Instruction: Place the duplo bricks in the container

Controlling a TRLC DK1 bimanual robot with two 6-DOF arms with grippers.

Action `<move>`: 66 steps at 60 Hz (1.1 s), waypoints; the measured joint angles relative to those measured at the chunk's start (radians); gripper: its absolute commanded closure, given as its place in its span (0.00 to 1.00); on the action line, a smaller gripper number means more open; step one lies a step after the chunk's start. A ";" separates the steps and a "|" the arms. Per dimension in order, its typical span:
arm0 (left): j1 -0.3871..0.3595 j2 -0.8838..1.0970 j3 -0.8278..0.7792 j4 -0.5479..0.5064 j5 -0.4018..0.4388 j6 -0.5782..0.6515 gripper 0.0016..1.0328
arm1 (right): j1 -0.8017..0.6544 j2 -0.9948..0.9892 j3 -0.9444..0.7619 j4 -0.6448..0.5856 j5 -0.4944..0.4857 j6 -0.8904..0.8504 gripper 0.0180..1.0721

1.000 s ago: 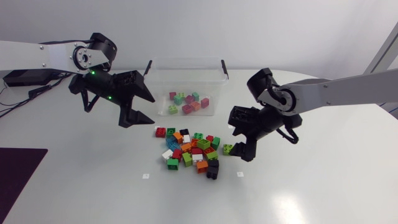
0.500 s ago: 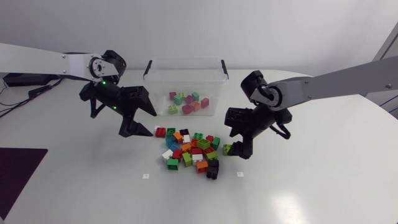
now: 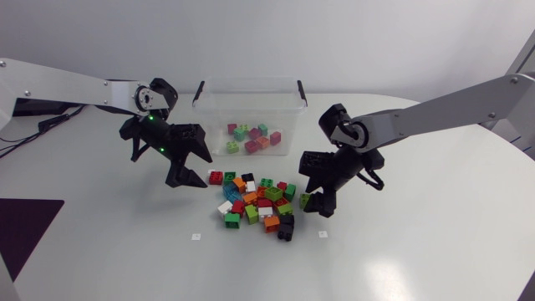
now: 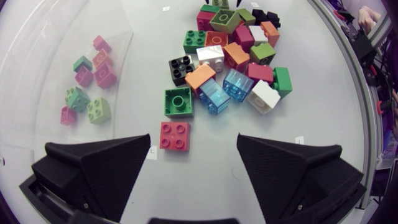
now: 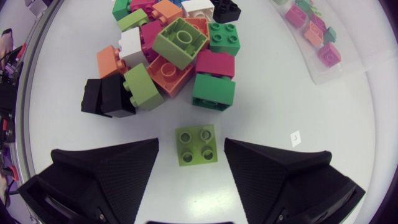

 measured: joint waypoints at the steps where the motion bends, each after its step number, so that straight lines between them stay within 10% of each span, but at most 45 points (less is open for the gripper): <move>1: -0.001 0.003 0.002 0.000 0.000 0.000 0.07 | 0.000 0.000 0.000 -0.001 0.000 0.000 0.45; 18: -0.024 0.064 0.038 -0.001 -0.023 0.000 0.07 | 0.000 0.011 0.000 -0.008 -0.005 0.000 0.79; 66: -0.026 0.195 0.143 0.025 -0.072 0.003 0.20 | 0.051 -0.280 -0.154 -0.065 -0.008 0.004 0.81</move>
